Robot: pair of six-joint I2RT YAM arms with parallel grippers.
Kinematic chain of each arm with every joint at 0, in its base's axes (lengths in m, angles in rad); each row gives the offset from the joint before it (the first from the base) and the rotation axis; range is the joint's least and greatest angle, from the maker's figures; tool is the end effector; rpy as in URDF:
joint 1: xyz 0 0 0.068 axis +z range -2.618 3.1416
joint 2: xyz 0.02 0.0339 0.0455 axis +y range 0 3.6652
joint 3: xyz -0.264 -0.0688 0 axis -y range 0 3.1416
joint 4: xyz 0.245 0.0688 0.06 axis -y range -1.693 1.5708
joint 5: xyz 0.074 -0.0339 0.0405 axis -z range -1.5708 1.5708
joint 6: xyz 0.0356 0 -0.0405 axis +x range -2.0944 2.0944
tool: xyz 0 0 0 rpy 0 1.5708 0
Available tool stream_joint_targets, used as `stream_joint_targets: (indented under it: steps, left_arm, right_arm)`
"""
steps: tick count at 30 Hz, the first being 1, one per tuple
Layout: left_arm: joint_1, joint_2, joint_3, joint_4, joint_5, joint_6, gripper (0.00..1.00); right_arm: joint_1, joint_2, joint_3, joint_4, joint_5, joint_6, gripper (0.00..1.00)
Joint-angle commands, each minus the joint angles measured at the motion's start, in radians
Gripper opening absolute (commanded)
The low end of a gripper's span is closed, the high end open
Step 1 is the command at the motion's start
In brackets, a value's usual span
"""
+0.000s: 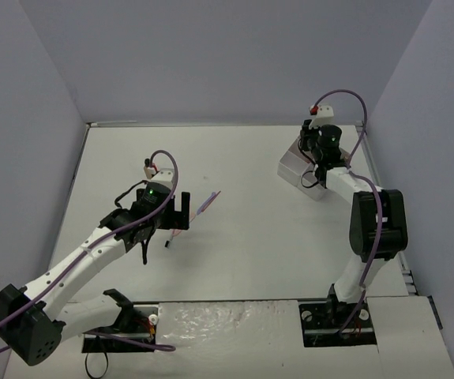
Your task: Organize the makeup
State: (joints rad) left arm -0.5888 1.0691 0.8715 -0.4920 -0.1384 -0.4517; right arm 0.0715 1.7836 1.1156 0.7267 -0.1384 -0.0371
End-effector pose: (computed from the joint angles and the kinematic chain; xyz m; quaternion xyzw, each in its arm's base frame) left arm 0.1935 -0.1233 0.2862 0.0324 0.9022 -0.1572 0.4003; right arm 0.4129 0.0345 0.2733 -0.0874 0.6807 0.0599 0.7249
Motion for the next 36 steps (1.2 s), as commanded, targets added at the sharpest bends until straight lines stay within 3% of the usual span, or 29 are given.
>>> stream_joint_targets:
  steps: [1,7,11,16,21,28,36]
  left_arm:
    - [0.004,-0.021,0.021,0.009,-0.025,-0.035,0.97]
    - [0.004,-0.028,0.027,-0.009,-0.039,-0.046,0.97]
    - [0.004,-0.031,0.065,-0.037,-0.052,-0.045,0.97]
    - [0.019,-0.018,0.153,-0.082,-0.093,-0.033,0.97]
    - [0.086,-0.003,0.234,-0.117,-0.099,-0.006,0.97]
    - [0.175,-0.058,0.262,-0.132,-0.148,0.092,0.97]
    - [0.219,-0.222,0.134,-0.125,-0.265,0.245,0.97]
  right_arm:
    - [-0.009,0.008,0.032,0.097,-0.034,-0.047,0.18]
    - [-0.009,-0.034,0.016,0.059,-0.071,-0.063,0.52]
    - [0.002,-0.106,0.038,-0.043,-0.14,-0.084,0.64]
    - [0.074,-0.17,0.128,-0.308,-0.325,-0.162,0.66]
    - [0.268,-0.129,0.188,-0.593,-0.408,-0.36,0.69]
    - [0.416,0.009,0.236,-0.768,-0.438,-0.533,0.75]
    - [0.482,0.178,0.356,-0.829,-0.461,-0.625,0.82]
